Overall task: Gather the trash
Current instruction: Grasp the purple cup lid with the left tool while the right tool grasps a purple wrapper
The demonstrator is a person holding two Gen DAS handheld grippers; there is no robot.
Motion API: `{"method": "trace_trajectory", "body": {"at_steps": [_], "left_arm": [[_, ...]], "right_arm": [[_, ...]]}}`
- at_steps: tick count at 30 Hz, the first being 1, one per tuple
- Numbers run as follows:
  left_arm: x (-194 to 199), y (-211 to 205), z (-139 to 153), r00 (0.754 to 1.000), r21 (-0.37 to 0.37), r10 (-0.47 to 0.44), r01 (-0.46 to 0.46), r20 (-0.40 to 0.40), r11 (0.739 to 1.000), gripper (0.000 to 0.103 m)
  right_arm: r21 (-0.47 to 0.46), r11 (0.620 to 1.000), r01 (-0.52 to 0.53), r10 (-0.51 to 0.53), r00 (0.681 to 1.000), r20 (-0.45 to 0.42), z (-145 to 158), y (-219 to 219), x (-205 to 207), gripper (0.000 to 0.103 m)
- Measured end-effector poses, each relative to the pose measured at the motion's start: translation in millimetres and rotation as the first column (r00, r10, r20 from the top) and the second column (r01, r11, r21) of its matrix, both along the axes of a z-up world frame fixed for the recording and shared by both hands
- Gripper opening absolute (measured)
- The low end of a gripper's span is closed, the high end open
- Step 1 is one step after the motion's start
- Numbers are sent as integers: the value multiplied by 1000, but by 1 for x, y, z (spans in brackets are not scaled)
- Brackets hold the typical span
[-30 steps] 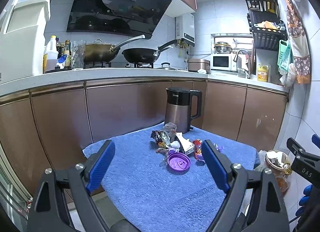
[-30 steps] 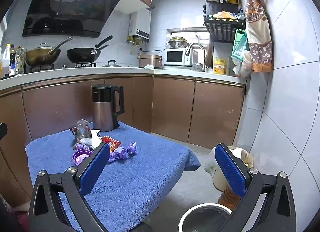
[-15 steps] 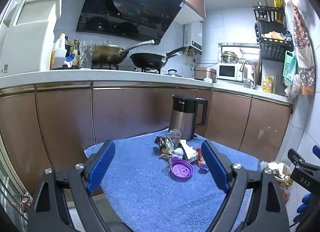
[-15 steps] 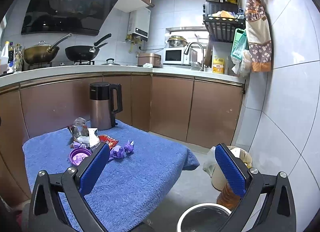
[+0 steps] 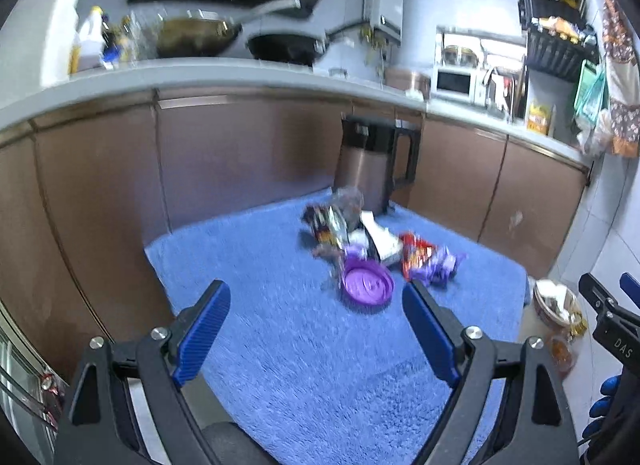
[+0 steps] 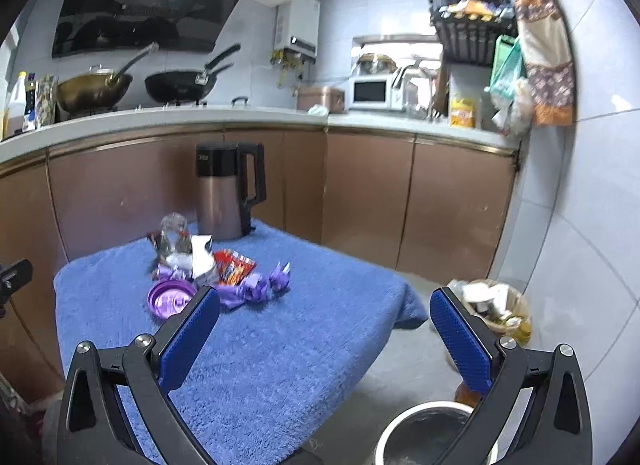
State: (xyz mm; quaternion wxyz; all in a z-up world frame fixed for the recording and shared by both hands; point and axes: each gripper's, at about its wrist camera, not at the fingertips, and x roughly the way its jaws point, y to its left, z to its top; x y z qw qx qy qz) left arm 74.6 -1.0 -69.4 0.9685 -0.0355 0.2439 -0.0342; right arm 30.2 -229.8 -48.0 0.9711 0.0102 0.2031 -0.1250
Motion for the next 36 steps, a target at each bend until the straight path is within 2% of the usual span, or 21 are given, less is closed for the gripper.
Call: {"method": "trace_trajectory", "body": {"at_steps": [4, 10, 13, 15, 19, 21, 24, 26, 28, 30, 32, 34, 36], "left_arm": [[29, -8, -23, 994, -15, -53, 52, -98, 999, 88], [88, -26, -53, 958, -57, -157, 148, -241, 987, 85], [121, -33, -63, 937, -69, -187, 175, -295, 982, 75], [142, -36, -71, 927, -64, -196, 185, -321, 981, 70], [179, -37, -85, 901, -101, -219, 195, -373, 976, 63], [193, -36, -93, 887, -130, -230, 194, -401, 972, 55], [211, -36, -106, 869, -155, -241, 192, -431, 969, 48], [220, -35, -114, 857, -180, -252, 190, -449, 965, 43], [226, -34, -119, 847, -204, -266, 190, -460, 960, 37], [230, -34, -123, 835, -234, -284, 192, -471, 953, 25], [233, -34, -128, 825, -255, -295, 190, -482, 948, 15], [232, -34, -132, 824, -262, -292, 181, -486, 948, 10], [229, -32, -134, 825, -274, -289, 170, -485, 947, 6]], "right_arm": [[31, 999, -17, 19, 997, -74, -21, -8, 22, 103], [142, 987, -76, 99, 981, -166, -51, -26, 65, 102], [230, 966, -119, 165, 967, -194, -62, -33, 97, 89], [275, 950, -148, 210, 955, -209, -69, -33, 122, 77], [346, 914, -213, 302, 925, -228, -83, -21, 173, 71], [374, 896, -240, 341, 910, -234, -92, -12, 196, 66], [399, 882, -253, 370, 894, -252, -104, -1, 226, 61], [412, 879, -240, 364, 895, -256, -109, 1, 239, 58], [422, 879, -222, 353, 898, -263, -116, 3, 252, 50], [445, 871, -210, 355, 894, -273, -122, 1, 258, 29], [461, 864, -200, 357, 890, -284, -127, -2, 261, 15], [461, 863, -207, 362, 890, -278, -128, -1, 257, 7], [459, 861, -220, 370, 889, -269, -126, -1, 253, 5]]}}
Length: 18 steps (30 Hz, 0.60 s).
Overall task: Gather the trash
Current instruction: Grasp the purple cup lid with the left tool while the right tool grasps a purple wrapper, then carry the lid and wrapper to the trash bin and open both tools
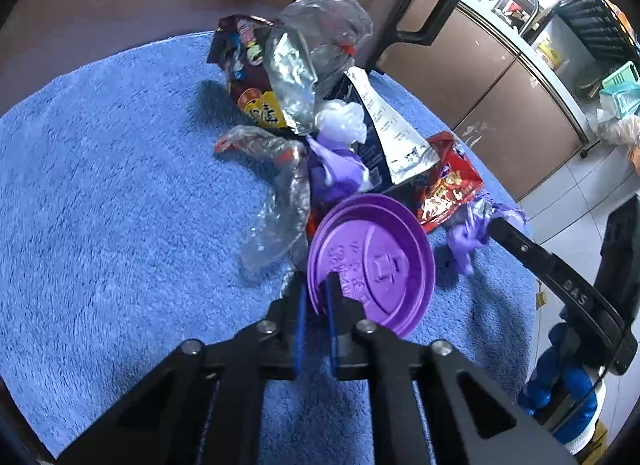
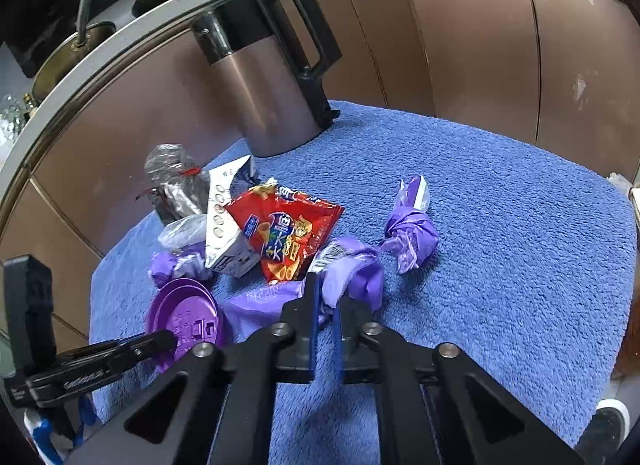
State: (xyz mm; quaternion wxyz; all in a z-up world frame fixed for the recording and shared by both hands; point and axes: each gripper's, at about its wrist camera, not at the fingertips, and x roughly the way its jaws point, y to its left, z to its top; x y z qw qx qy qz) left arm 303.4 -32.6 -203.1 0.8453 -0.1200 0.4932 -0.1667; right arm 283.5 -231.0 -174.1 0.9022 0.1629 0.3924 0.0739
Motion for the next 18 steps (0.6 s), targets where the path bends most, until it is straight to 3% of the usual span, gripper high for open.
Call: {"method": "trace_trajectory", "body": {"at_steps": [18], "left_arm": [[-86, 39, 60, 992, -18, 71, -70, 101, 997, 4]], "right_arm": [[36, 998, -47, 41, 985, 168, 73, 3, -107, 3]]}}
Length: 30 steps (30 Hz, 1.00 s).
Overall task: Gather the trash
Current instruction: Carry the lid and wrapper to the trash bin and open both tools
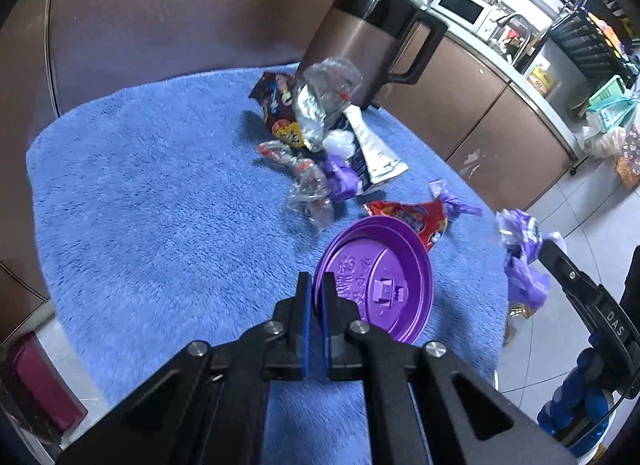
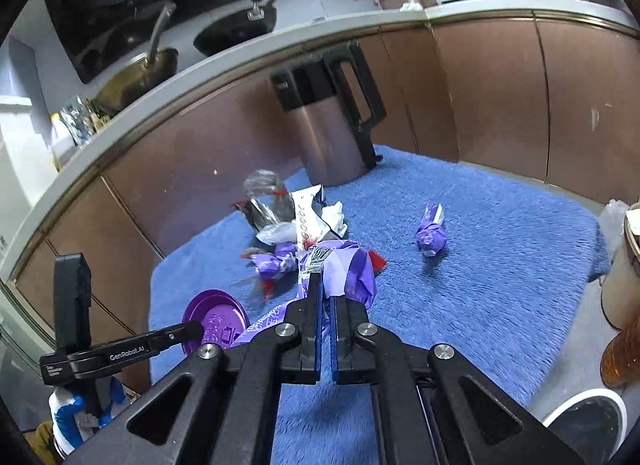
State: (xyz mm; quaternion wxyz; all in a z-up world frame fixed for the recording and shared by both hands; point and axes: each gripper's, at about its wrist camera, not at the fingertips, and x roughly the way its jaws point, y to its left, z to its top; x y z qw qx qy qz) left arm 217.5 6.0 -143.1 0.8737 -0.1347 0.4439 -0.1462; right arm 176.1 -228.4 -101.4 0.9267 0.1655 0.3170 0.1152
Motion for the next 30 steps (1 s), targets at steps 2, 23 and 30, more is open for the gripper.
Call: {"method": "trace_trajectory", "body": {"at_steps": [2, 23, 30], "left_arm": [[-8, -4, 11, 1000, 0, -10, 10, 23, 1000, 4], [-84, -238, 44, 854, 119, -515, 506, 74, 854, 4], [-105, -337, 13, 769, 228, -639, 622, 2, 749, 4]], "right_arm": [[1, 1000, 16, -16, 1000, 22, 9, -7, -16, 3], [-55, 848, 528, -530, 843, -93, -30, -192, -202, 3], [-78, 781, 620, -619, 751, -229, -92, -238, -227, 3]]}}
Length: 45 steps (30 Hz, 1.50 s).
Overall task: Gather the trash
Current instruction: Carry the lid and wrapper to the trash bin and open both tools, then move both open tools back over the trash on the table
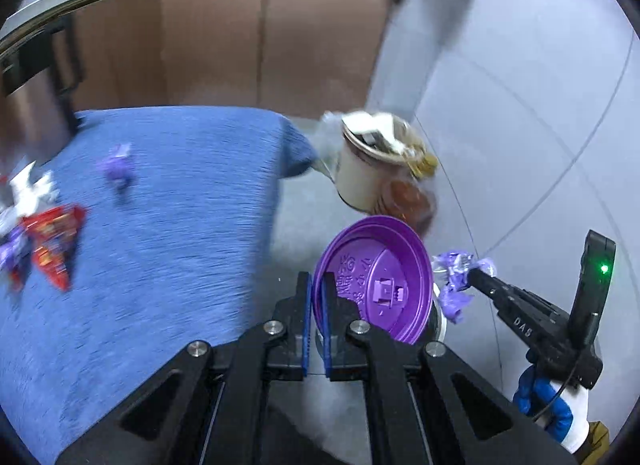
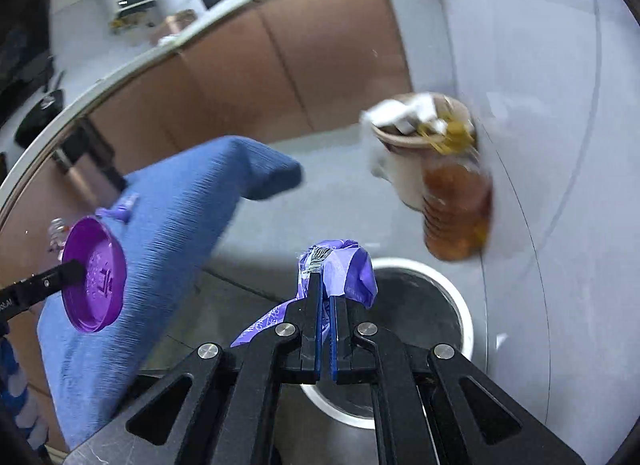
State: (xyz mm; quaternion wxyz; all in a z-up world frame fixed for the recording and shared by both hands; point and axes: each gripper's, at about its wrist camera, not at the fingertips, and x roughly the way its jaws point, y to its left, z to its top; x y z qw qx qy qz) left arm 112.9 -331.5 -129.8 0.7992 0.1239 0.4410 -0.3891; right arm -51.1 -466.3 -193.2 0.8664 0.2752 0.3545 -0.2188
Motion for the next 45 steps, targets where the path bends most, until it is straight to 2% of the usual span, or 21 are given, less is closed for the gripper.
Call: {"method": "trace_trajectory", "body": {"at_steps": [5, 10, 11, 12, 14, 15, 19, 25, 32, 37, 43, 45], "left_arm": [[-7, -53, -32, 998, 66, -63, 64, -18, 996, 6], [-10, -83, -65, 980, 62, -126, 137, -152, 989, 11], [-10, -84, -68, 978, 57, -132, 143, -163, 988, 18], [-10, -84, -69, 975, 49, -136, 147, -176, 988, 26], [-12, -80, -68, 974, 36, -138, 147, -180, 989, 36], [-12, -78, -65, 975, 28, -138, 144, -174, 989, 39], [-10, -63, -50, 980, -11, -131, 131, -152, 991, 40], [-11, -32, -16, 993, -72, -95, 90, -71, 993, 40], [-14, 19, 36, 999, -206, -26, 30, 21, 978, 40], [-19, 64, 69, 995, -256, 35, -9, 95, 967, 40], [-20, 119, 91, 985, -311, 116, -71, 129, 948, 42], [-21, 136, 96, 978, -323, 147, -93, 147, 942, 47]], "right_arm": [[35, 998, 51, -50, 998, -40, -28, -20, -13, 3], [56, 993, 101, -96, 993, -75, -45, -31, -17, 8], [58, 992, 109, -104, 991, -81, -47, -31, -17, 11], [66, 991, 117, -111, 990, -82, -49, -33, -19, 20], [71, 989, 131, -125, 989, -84, -52, -36, -19, 31], [69, 988, 139, -133, 987, -87, -53, -37, -19, 32], [61, 988, 145, -140, 986, -88, -53, -38, -17, 32], [31, 993, 113, -111, 992, -68, -36, -26, -10, 32], [-44, 998, 40, -41, 999, -15, 6, 3, 1, 32], [-100, 995, -24, 28, 999, 31, 41, 30, 8, 32], [-179, 977, -113, 130, 988, 89, 87, 72, 19, 35], [-196, 971, -136, 158, 982, 101, 97, 82, 22, 36]]}}
